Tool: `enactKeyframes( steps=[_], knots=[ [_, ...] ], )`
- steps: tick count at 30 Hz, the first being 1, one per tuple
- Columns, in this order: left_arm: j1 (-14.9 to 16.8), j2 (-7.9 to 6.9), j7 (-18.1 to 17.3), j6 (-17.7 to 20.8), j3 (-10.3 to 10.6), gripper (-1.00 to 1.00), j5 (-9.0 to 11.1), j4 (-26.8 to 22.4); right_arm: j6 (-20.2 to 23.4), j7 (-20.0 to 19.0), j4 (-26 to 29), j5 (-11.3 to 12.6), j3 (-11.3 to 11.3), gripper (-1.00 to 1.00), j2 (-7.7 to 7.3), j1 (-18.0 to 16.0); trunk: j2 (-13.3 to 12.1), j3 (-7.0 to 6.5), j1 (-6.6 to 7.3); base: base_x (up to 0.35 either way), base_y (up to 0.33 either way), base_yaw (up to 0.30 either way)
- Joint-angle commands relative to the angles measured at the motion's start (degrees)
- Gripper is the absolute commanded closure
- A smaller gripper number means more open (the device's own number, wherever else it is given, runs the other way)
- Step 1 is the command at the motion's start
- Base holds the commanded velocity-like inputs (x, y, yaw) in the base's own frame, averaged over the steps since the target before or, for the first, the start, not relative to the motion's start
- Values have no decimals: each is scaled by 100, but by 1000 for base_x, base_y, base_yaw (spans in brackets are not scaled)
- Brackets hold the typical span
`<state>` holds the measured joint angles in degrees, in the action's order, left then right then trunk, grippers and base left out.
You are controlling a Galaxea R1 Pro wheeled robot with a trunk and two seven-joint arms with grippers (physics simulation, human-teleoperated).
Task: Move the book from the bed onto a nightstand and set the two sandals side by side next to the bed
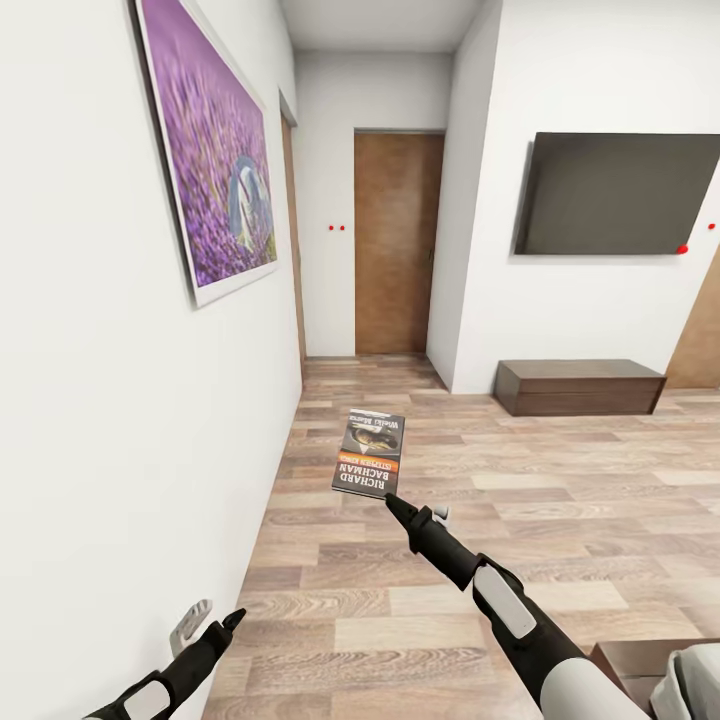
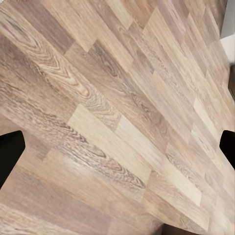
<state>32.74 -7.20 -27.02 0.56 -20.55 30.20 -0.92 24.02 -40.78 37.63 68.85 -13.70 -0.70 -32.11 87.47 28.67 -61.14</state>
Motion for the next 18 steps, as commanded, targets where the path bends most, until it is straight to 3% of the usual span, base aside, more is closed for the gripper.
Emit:
enactKeyframes(
  steps=[1,18],
  knots=[
    [4,-1,-22,6,-45,-100,-20,6,33,0,-1,62,-21,100,-5,-5,3,6,-1,101,0,0],
    [4,-1,-20,6,-45,-100,-22,5,33,0,-1,52,-18,100,0,-5,3,6,-1,72,36,0]
  ],
)
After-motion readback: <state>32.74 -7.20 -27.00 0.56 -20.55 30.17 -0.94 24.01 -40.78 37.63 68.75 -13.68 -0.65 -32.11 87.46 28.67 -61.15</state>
